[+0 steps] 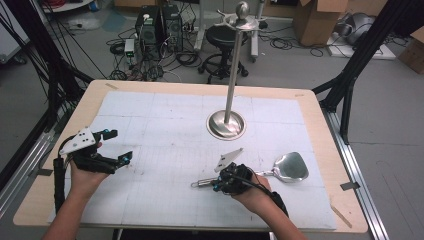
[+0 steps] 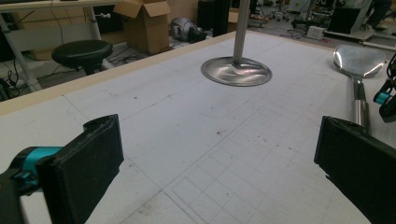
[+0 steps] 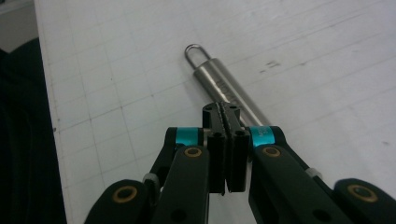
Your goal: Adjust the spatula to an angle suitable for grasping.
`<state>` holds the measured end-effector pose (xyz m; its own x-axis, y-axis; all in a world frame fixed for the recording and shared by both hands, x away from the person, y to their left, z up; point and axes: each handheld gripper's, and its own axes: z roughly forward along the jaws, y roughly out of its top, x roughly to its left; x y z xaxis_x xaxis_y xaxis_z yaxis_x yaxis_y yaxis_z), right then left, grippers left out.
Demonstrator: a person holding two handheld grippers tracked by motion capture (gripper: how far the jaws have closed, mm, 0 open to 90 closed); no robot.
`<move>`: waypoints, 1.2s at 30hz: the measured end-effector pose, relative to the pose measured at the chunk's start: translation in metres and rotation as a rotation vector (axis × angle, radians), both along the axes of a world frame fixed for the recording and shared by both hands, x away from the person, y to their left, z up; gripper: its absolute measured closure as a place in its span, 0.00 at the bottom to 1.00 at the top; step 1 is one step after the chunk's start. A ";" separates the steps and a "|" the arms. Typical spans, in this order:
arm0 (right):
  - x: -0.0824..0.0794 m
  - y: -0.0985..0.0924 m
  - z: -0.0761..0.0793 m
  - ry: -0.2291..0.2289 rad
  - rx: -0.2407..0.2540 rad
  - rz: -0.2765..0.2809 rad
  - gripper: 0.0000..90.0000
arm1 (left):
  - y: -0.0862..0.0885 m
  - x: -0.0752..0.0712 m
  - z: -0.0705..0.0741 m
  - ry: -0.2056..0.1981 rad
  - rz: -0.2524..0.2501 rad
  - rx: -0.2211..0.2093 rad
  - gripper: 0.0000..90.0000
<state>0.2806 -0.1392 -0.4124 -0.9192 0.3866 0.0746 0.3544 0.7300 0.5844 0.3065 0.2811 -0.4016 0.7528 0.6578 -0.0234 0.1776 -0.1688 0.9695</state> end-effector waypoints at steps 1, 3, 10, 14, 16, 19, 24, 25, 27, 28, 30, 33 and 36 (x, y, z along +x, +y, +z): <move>0.000 0.003 -0.003 0.010 -0.015 0.007 1.00 | 0.000 0.000 0.000 -0.001 -0.001 0.001 0.02; 0.000 0.007 -0.008 0.013 -0.031 0.020 1.00 | 0.000 0.000 0.000 -0.001 -0.001 0.002 0.02; 0.005 0.010 -0.013 -0.006 -0.049 0.002 1.00 | 0.000 0.000 0.000 0.000 -0.002 0.005 0.02; 0.010 0.010 -0.014 -0.017 -0.043 -0.032 1.00 | -0.001 0.000 0.000 0.000 -0.002 0.005 0.02; 0.014 0.009 -0.015 -0.026 -0.039 -0.054 1.00 | 0.000 0.000 0.000 0.001 -0.003 0.004 0.02; 0.019 0.010 -0.015 -0.038 -0.036 -0.086 1.00 | 0.000 0.000 0.000 0.001 0.000 0.006 0.02; 0.030 0.012 -0.017 -0.051 -0.027 -0.141 1.00 | 0.001 0.001 0.000 -0.001 -0.001 0.004 0.02; 0.031 0.013 -0.017 -0.049 -0.018 -0.154 1.00 | 0.001 0.001 0.000 -0.001 -0.002 0.004 0.02; 0.036 0.013 -0.018 -0.051 -0.015 -0.167 1.00 | 0.001 0.001 -0.001 0.001 -0.001 0.003 0.02; 0.038 0.014 -0.017 -0.045 -0.013 -0.173 1.00 | 0.001 0.001 -0.001 -0.001 -0.002 0.005 0.02; 0.043 0.015 -0.017 -0.045 -0.013 -0.188 1.00 | 0.001 0.001 -0.001 0.001 0.000 0.004 0.02; 0.050 0.017 -0.018 -0.042 -0.007 -0.205 1.00 | 0.001 0.001 0.000 0.000 -0.002 0.005 0.02; 0.055 0.018 -0.018 -0.044 -0.010 -0.219 1.00 | 0.001 0.001 0.000 0.001 -0.002 0.005 0.02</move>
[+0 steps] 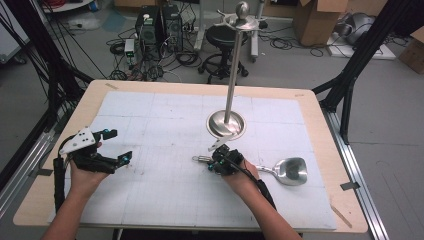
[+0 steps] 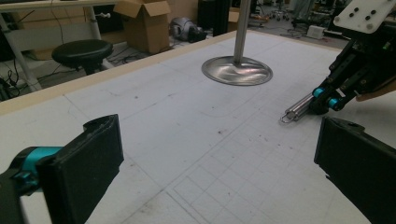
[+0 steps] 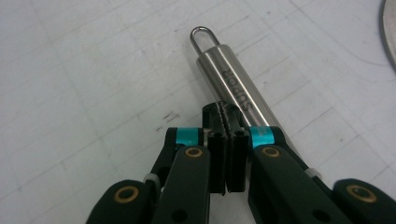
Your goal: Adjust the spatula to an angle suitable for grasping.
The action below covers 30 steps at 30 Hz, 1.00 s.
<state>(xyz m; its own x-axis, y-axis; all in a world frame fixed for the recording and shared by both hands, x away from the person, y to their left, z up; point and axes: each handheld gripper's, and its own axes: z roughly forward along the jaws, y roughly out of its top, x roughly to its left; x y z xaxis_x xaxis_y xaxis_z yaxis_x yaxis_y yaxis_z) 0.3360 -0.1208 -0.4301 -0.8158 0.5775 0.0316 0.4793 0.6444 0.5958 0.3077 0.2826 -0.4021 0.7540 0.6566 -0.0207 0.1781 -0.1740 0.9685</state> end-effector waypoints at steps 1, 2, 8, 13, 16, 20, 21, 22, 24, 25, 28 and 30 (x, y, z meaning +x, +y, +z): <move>0.002 0.001 0.000 -0.001 0.002 -0.007 1.00 | 0.000 0.000 0.000 0.000 0.001 0.000 0.02; 0.003 0.001 0.000 0.000 0.002 -0.011 1.00 | 0.000 0.000 0.000 0.000 0.000 0.001 0.02; 0.011 0.001 -0.001 -0.003 0.007 -0.030 1.00 | 0.000 0.000 0.000 0.000 0.000 0.003 0.02; 0.015 0.000 -0.001 -0.004 0.009 -0.036 1.00 | 0.000 0.000 0.000 0.000 -0.003 0.003 0.02; 0.019 -0.001 -0.001 -0.001 0.017 -0.053 1.00 | -0.001 0.000 0.000 -0.001 -0.003 0.002 0.02; 0.020 -0.001 -0.001 0.004 0.017 -0.057 1.00 | -0.001 0.000 0.000 0.002 -0.003 0.002 0.02; 0.020 -0.001 -0.001 0.000 0.014 -0.055 0.99 | -0.001 0.000 0.000 0.002 -0.003 0.002 0.02; 0.020 -0.002 -0.001 0.007 0.023 -0.053 0.99 | -0.001 0.000 0.000 0.000 -0.004 0.003 0.02; 0.019 -0.003 0.002 0.018 0.036 -0.055 0.97 | -0.001 0.000 0.000 0.001 -0.003 0.002 0.02; 0.019 -0.003 0.002 0.018 0.036 -0.055 0.97 | -0.001 0.000 0.000 0.001 -0.003 0.002 0.02; 0.014 -0.008 0.011 0.003 0.084 -0.037 0.93 | -0.001 0.000 -0.001 0.010 0.000 0.017 0.02; 0.009 -0.012 0.018 -0.006 0.107 -0.022 0.88 | -0.002 0.000 -0.001 0.008 -0.003 0.019 0.02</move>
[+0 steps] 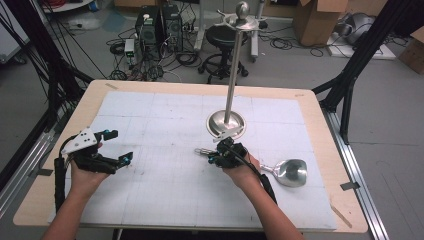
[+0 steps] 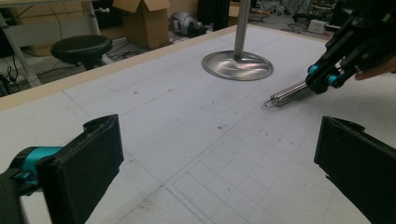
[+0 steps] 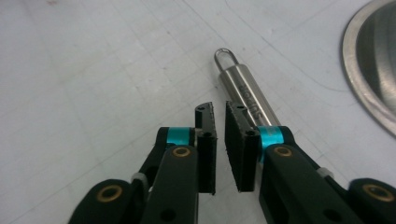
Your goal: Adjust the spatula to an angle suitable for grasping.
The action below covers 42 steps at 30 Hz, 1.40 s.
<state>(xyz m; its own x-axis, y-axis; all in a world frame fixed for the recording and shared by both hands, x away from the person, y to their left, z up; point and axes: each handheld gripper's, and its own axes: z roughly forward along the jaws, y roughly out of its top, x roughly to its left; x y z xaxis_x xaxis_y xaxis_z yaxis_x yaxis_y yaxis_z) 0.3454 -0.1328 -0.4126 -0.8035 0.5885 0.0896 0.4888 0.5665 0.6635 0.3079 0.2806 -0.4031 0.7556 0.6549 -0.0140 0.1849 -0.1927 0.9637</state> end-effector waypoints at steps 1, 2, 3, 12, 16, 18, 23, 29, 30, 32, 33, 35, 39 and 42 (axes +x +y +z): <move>0.000 0.000 0.000 0.000 0.000 0.000 0.88 | 0.000 0.000 0.000 0.000 0.000 0.000 0.02; -0.004 -0.006 0.007 -0.004 0.041 0.021 0.83 | 0.000 0.000 0.000 -0.001 -0.001 -0.004 0.02; -0.007 -0.009 0.010 -0.013 0.052 0.026 0.82 | 0.000 0.000 0.000 -0.002 -0.002 -0.005 0.02; -0.034 -0.052 0.039 -0.119 0.162 0.027 0.67 | 0.000 0.000 0.000 0.006 0.002 -0.008 0.02; -0.049 -0.077 0.045 -0.164 0.218 0.005 0.62 | 0.000 0.000 0.000 0.006 -0.005 -0.015 0.02; -0.053 -0.085 0.046 -0.186 0.241 -0.008 0.61 | 0.000 0.001 0.000 0.004 -0.007 -0.020 0.02; -0.057 -0.101 0.045 -0.223 0.287 -0.046 0.57 | 0.000 0.001 0.000 0.004 -0.005 -0.026 0.02; -0.059 -0.116 0.041 -0.275 0.324 -0.091 0.49 | 0.002 0.002 -0.001 0.003 -0.016 -0.036 0.02; -0.058 -0.121 0.039 -0.270 0.336 -0.103 0.45 | 0.001 0.002 -0.001 0.003 -0.022 -0.038 0.02; -0.056 -0.125 0.038 -0.283 0.349 -0.112 0.44 | 0.001 0.003 -0.002 0.006 -0.027 -0.042 0.02; -0.056 -0.125 0.038 -0.283 0.349 -0.112 0.44 | 0.001 0.003 -0.002 0.006 -0.027 -0.042 0.02; -0.056 -0.129 0.038 -0.281 0.364 -0.123 0.41 | 0.001 0.003 -0.002 0.007 -0.031 -0.046 0.02; -0.054 -0.138 0.039 -0.303 0.384 -0.128 0.38 | 0.001 0.003 -0.002 0.008 -0.046 -0.060 0.02; -0.054 -0.146 0.039 -0.326 0.410 -0.116 0.37 | 0.000 0.003 -0.002 0.010 -0.044 -0.051 0.02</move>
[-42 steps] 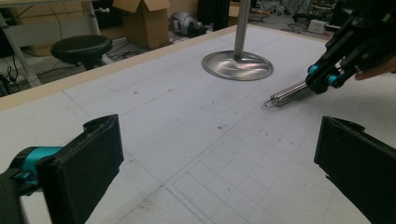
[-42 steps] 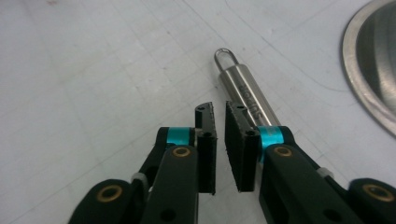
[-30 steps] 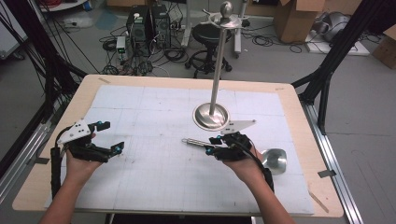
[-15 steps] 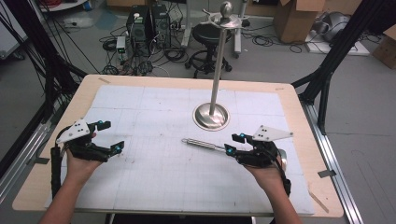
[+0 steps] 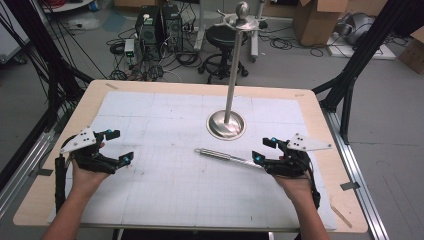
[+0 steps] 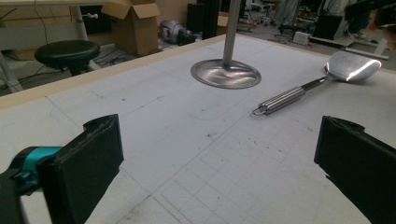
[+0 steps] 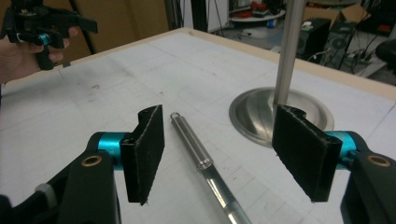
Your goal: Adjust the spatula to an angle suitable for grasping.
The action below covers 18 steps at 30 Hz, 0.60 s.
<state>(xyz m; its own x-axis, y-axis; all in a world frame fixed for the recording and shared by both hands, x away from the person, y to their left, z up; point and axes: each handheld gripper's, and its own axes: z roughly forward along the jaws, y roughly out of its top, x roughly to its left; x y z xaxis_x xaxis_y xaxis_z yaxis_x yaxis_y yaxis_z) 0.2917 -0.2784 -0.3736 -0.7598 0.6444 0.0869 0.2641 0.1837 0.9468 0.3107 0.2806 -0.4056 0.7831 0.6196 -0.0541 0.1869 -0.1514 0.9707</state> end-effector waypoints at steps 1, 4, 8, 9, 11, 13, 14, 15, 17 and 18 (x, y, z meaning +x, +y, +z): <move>0.000 -0.001 0.000 -0.013 0.005 -0.002 0.36 | 0.000 0.000 0.000 0.001 -0.001 0.002 0.02; 0.000 -0.004 0.001 -0.025 0.015 -0.014 0.33 | -0.001 -0.001 0.001 -0.003 -0.003 -0.002 0.02; 0.001 -0.005 0.000 -0.030 0.012 -0.032 0.29 | -0.001 -0.002 0.001 -0.006 -0.004 -0.003 0.02; 0.001 -0.005 0.000 -0.030 0.012 -0.032 0.29 | -0.001 -0.002 0.001 -0.006 -0.004 -0.003 0.02; 0.002 -0.007 -0.001 -0.034 0.009 -0.033 0.28 | -0.001 -0.001 0.001 -0.006 0.000 0.000 0.02; 0.000 -0.010 -0.001 -0.036 -0.001 -0.048 0.26 | -0.001 0.000 0.001 -0.004 0.000 0.001 0.02; 0.000 -0.011 -0.001 -0.045 -0.003 -0.054 0.26 | -0.001 -0.002 0.001 -0.003 0.001 0.002 0.02; -0.001 -0.011 -0.001 -0.047 -0.006 -0.063 0.26 | -0.001 -0.002 0.001 -0.003 0.001 0.002 0.02; -0.001 -0.011 -0.002 -0.053 -0.010 -0.062 0.24 | -0.002 -0.003 0.002 -0.004 0.000 -0.004 0.02; -0.001 -0.010 -0.002 -0.054 -0.014 -0.064 0.24 | -0.002 -0.002 0.002 -0.004 -0.001 -0.004 0.02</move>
